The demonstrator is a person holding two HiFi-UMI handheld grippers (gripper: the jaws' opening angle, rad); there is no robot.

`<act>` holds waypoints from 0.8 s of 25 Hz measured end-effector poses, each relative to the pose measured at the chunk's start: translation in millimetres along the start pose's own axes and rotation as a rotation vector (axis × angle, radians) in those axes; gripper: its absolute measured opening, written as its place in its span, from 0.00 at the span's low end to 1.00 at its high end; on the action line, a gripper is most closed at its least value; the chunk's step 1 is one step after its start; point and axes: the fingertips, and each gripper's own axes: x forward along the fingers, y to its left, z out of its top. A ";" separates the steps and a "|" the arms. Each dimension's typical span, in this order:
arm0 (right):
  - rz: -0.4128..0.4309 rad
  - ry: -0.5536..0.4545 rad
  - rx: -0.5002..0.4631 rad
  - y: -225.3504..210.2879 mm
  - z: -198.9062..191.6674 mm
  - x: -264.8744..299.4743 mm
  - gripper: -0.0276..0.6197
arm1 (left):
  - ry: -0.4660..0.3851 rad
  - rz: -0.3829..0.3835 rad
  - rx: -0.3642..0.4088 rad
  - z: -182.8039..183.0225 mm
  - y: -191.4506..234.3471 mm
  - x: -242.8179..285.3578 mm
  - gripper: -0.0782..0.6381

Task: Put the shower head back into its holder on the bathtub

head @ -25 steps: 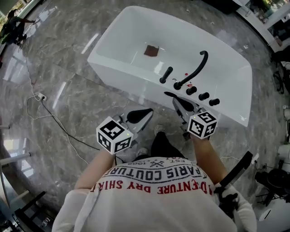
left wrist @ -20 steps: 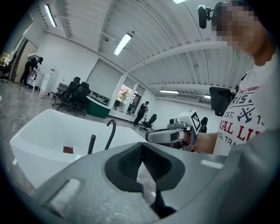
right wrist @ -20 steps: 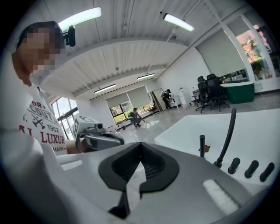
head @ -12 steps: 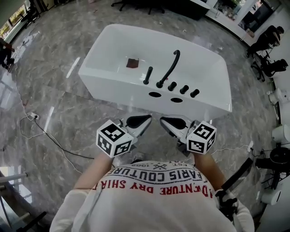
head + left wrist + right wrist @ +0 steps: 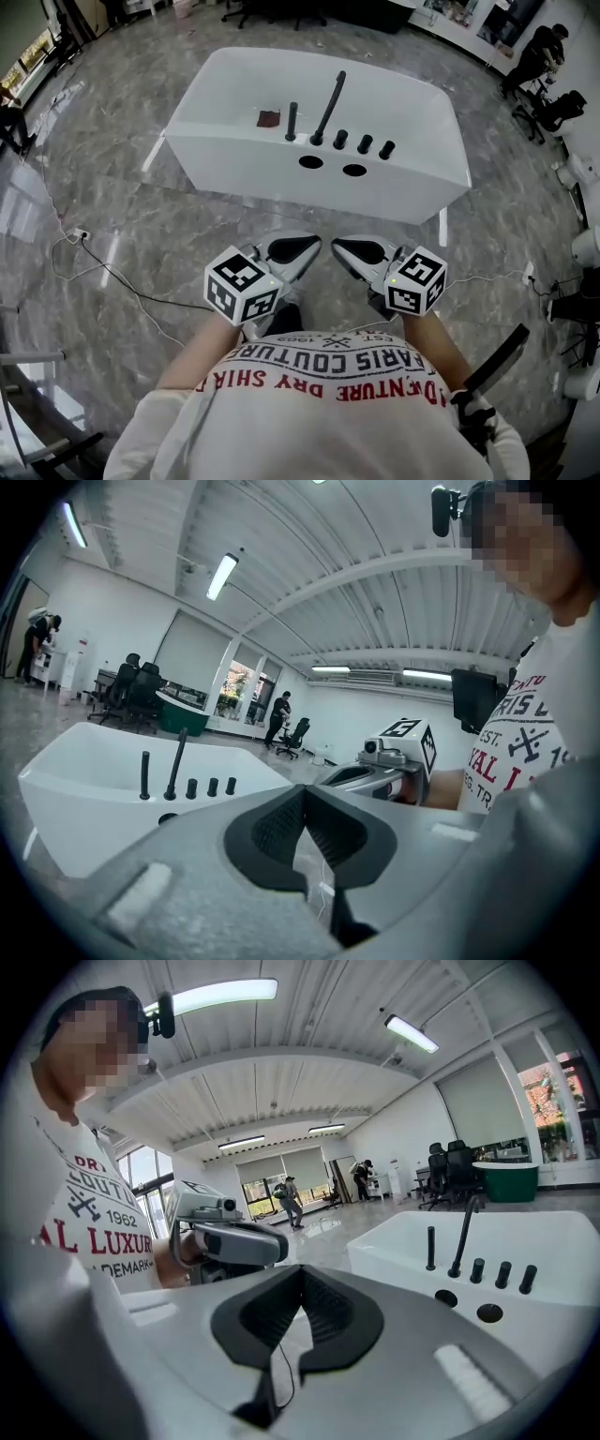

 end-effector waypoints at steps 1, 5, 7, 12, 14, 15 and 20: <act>-0.003 -0.014 0.001 11.3 -5.3 -11.1 0.05 | 0.003 0.000 0.010 -4.9 -17.8 -3.7 0.11; -0.005 -0.039 0.016 54.0 -29.5 -50.9 0.05 | 0.009 0.012 0.019 -26.2 -80.0 -18.9 0.11; -0.004 -0.041 0.014 72.6 -37.1 -65.0 0.05 | 0.007 0.022 0.012 -32.3 -102.3 -27.7 0.11; -0.008 -0.054 -0.015 107.2 -42.7 -93.9 0.05 | -0.002 0.050 0.039 -39.4 -141.7 -44.8 0.11; -0.011 -0.056 -0.011 114.5 -44.4 -101.2 0.05 | -0.013 0.047 0.047 -40.4 -152.2 -47.9 0.11; -0.012 -0.052 -0.009 117.2 -46.3 -104.0 0.05 | -0.017 0.042 0.047 -41.2 -156.6 -49.0 0.11; -0.029 -0.043 -0.002 119.6 -48.6 -107.7 0.05 | -0.024 0.039 0.034 -41.4 -158.7 -52.6 0.11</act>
